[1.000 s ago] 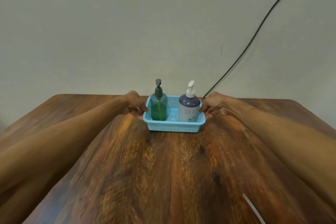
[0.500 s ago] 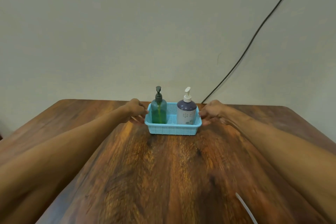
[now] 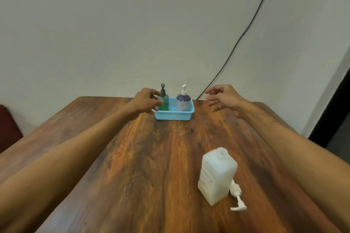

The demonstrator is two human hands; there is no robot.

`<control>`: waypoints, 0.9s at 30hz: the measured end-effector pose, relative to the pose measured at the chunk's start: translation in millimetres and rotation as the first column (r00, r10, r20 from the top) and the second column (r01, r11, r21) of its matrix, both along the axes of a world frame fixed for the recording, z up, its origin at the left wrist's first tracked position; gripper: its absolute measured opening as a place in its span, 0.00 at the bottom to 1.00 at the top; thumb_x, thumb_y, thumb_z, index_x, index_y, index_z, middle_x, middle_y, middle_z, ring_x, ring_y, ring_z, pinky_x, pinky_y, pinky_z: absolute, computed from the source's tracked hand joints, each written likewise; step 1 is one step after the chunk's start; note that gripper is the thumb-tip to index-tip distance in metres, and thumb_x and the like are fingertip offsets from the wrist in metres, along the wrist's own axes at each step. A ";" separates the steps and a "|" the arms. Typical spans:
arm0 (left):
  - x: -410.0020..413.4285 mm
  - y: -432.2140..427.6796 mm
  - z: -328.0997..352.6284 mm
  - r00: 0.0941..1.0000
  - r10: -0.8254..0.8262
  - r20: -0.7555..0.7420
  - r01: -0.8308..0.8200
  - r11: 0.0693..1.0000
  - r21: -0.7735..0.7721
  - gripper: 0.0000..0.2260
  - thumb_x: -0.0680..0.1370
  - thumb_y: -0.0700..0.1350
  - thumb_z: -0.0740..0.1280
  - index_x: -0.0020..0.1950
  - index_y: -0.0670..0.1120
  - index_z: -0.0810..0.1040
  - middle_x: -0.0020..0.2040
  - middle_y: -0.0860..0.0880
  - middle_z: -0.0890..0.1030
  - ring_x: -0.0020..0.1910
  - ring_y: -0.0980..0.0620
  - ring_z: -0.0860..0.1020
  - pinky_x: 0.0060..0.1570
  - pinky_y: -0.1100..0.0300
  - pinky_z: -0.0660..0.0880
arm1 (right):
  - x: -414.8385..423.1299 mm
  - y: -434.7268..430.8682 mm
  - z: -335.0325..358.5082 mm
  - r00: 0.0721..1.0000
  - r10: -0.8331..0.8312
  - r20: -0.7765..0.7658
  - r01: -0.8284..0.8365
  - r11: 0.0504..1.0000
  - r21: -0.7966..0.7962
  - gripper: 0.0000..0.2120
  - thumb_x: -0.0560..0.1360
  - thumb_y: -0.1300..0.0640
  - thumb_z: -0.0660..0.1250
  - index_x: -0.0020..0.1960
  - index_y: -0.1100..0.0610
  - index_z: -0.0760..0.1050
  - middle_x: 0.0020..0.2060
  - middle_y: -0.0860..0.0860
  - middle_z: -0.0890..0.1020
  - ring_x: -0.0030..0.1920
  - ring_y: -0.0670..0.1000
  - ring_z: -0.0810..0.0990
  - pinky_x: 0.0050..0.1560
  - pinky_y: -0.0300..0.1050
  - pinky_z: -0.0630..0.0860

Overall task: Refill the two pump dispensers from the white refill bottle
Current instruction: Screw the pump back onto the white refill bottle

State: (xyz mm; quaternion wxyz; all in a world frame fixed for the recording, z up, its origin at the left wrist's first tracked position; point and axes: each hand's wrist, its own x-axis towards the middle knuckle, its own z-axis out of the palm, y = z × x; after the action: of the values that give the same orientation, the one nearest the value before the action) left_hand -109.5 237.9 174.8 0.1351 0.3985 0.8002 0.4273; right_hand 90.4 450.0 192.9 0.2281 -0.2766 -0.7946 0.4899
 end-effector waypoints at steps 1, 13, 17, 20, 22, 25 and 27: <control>16.9 -8.5 0.9 1.000 -0.017 0.005 0.017 1.000 0.024 0.18 0.81 0.42 0.68 0.71 0.43 0.74 0.56 0.44 0.82 0.43 0.51 0.82 0.42 0.56 0.82 | 13.5 -11.6 2.0 1.000 0.001 -0.021 -0.001 1.000 0.004 0.11 0.77 0.61 0.71 0.59 0.61 0.78 0.47 0.57 0.83 0.44 0.55 0.83 0.40 0.48 0.83; 166.4 -58.4 -49.4 0.985 -0.170 -0.009 0.169 0.977 0.133 0.21 0.77 0.38 0.71 0.69 0.45 0.75 0.52 0.50 0.80 0.50 0.50 0.83 0.47 0.62 0.82 | 140.2 -70.5 -70.5 0.986 -0.112 -0.121 0.106 0.993 -0.056 0.11 0.77 0.64 0.70 0.59 0.60 0.80 0.52 0.58 0.83 0.48 0.57 0.85 0.46 0.51 0.85; 188.7 -52.9 -77.5 0.980 -0.198 -0.034 0.199 0.979 0.046 0.31 0.71 0.41 0.78 0.73 0.49 0.72 0.62 0.49 0.79 0.56 0.54 0.79 0.57 0.54 0.81 | 162.2 -74.2 -110.8 0.986 -0.152 -0.073 0.148 0.988 -0.053 0.12 0.76 0.71 0.68 0.58 0.62 0.80 0.53 0.61 0.83 0.47 0.55 0.83 0.44 0.51 0.82; 203.1 -43.3 -96.9 0.981 -0.189 -0.048 0.191 0.981 0.027 0.40 0.68 0.47 0.81 0.76 0.50 0.67 0.68 0.50 0.75 0.60 0.54 0.75 0.57 0.59 0.76 | 172.9 -79.2 -137.4 0.989 -0.146 0.021 0.147 0.989 -0.013 0.14 0.74 0.69 0.70 0.59 0.62 0.79 0.52 0.59 0.82 0.52 0.58 0.83 0.45 0.50 0.82; 211.2 -36.4 -108.3 0.982 -0.170 -0.087 0.173 0.984 0.040 0.44 0.66 0.53 0.82 0.77 0.51 0.65 0.71 0.51 0.72 0.64 0.53 0.74 0.59 0.58 0.74 | 176.5 -82.7 -149.3 0.987 -0.129 0.098 0.128 0.992 0.023 0.13 0.73 0.64 0.74 0.56 0.60 0.79 0.51 0.56 0.82 0.51 0.55 0.82 0.44 0.46 0.80; 221.0 -28.6 -120.8 0.984 -0.142 -0.112 0.152 0.984 0.093 0.46 0.64 0.56 0.82 0.77 0.51 0.64 0.73 0.50 0.71 0.68 0.50 0.72 0.64 0.52 0.73 | 175.3 -89.7 -158.5 0.963 -0.156 0.218 0.137 0.986 0.098 0.13 0.69 0.60 0.79 0.51 0.57 0.79 0.45 0.50 0.80 0.45 0.49 0.79 0.40 0.41 0.75; 225.8 -24.0 -125.1 0.990 -0.099 -0.103 0.112 0.985 0.131 0.47 0.64 0.56 0.82 0.77 0.50 0.64 0.72 0.50 0.72 0.68 0.50 0.72 0.65 0.51 0.73 | 172.5 -94.0 -165.1 0.951 -0.171 0.258 0.139 0.981 0.137 0.15 0.68 0.58 0.79 0.51 0.58 0.79 0.44 0.50 0.80 0.43 0.47 0.78 0.37 0.37 0.72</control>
State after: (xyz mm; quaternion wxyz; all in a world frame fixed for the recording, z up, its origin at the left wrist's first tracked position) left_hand 116.3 214.0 49.7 0.0912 0.4688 0.7525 0.4534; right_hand 262.9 356.0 27.7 0.1720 -0.3883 -0.8213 0.3809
